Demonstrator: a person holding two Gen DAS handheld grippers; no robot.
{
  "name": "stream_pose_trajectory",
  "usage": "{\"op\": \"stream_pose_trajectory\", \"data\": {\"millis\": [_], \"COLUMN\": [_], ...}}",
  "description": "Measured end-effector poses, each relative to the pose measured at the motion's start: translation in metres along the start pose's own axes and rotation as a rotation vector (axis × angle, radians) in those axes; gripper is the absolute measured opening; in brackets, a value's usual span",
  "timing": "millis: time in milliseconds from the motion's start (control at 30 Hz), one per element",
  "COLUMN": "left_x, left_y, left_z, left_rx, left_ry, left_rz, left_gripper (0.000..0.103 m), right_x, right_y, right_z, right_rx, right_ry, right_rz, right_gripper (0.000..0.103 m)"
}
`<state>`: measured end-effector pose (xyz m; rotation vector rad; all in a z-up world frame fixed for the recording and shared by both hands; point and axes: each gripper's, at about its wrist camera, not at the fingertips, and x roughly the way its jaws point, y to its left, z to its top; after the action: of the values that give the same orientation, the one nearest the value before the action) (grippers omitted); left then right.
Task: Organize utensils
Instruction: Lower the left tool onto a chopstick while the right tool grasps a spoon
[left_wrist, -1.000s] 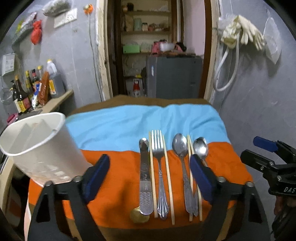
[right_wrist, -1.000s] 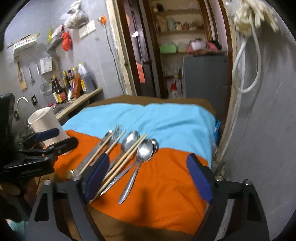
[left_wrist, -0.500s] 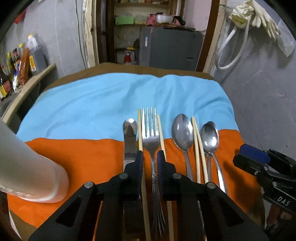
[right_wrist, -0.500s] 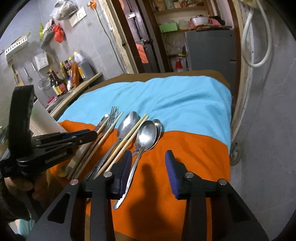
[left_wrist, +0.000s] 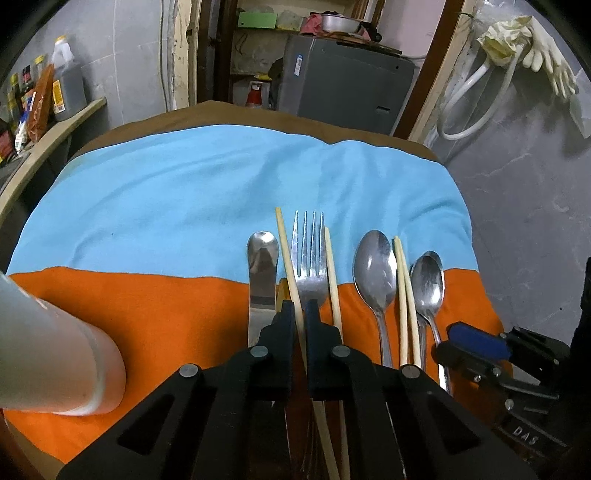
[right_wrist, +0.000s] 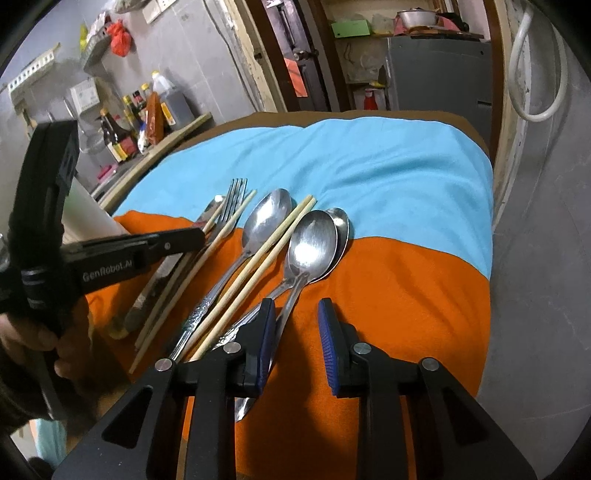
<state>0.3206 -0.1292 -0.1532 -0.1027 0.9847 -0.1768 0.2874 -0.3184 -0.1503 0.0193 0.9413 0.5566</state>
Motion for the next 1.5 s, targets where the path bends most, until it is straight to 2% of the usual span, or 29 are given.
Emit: {"op": "stream_pose_trajectory", "data": {"millis": [267, 367, 433, 700, 867, 1200, 1267, 1367, 1433, 1500], "left_x": [0.009, 0.009, 0.007, -0.012, -0.020, -0.009, -0.007, -0.003, -0.003, -0.002], "left_y": [0.006, 0.009, 0.009, 0.009, 0.011, 0.017, 0.018, 0.015, 0.013, 0.010], "left_z": [0.016, 0.019, 0.017, -0.007, -0.018, -0.003, -0.001, 0.006, 0.009, 0.010], "left_rx": [-0.022, -0.049, -0.061, -0.112, -0.130, -0.130, -0.126, -0.124, -0.110, -0.096], "left_ry": [0.074, 0.089, 0.083, 0.098, 0.133, 0.249, 0.264, 0.292, 0.304, 0.311], "left_rz": [-0.007, -0.012, -0.002, -0.003, -0.024, -0.086, -0.088, -0.074, -0.060, -0.049], "left_gripper": [0.004, 0.003, 0.002, 0.002, 0.002, 0.003, 0.003, 0.003, 0.003, 0.003], "right_x": [0.004, 0.004, 0.004, -0.010, -0.009, 0.003, 0.004, 0.008, 0.012, 0.015], "right_y": [0.012, 0.012, 0.012, -0.002, -0.008, -0.012, -0.012, -0.010, -0.003, 0.008], "right_z": [0.000, 0.000, 0.001, -0.009, -0.009, 0.005, 0.007, 0.012, 0.015, 0.016], "right_rx": [-0.051, -0.049, -0.027, 0.028, 0.039, 0.024, 0.025, 0.033, 0.007, -0.044], "right_ry": [0.022, 0.024, 0.021, 0.006, 0.027, 0.078, 0.084, 0.099, 0.118, 0.142], "right_rz": [-0.064, -0.080, -0.078, -0.080, -0.052, 0.009, 0.015, 0.040, 0.048, 0.036], "right_gripper": [0.023, 0.016, 0.009, 0.006, 0.007, 0.008, 0.009, 0.018, 0.032, 0.040]}}
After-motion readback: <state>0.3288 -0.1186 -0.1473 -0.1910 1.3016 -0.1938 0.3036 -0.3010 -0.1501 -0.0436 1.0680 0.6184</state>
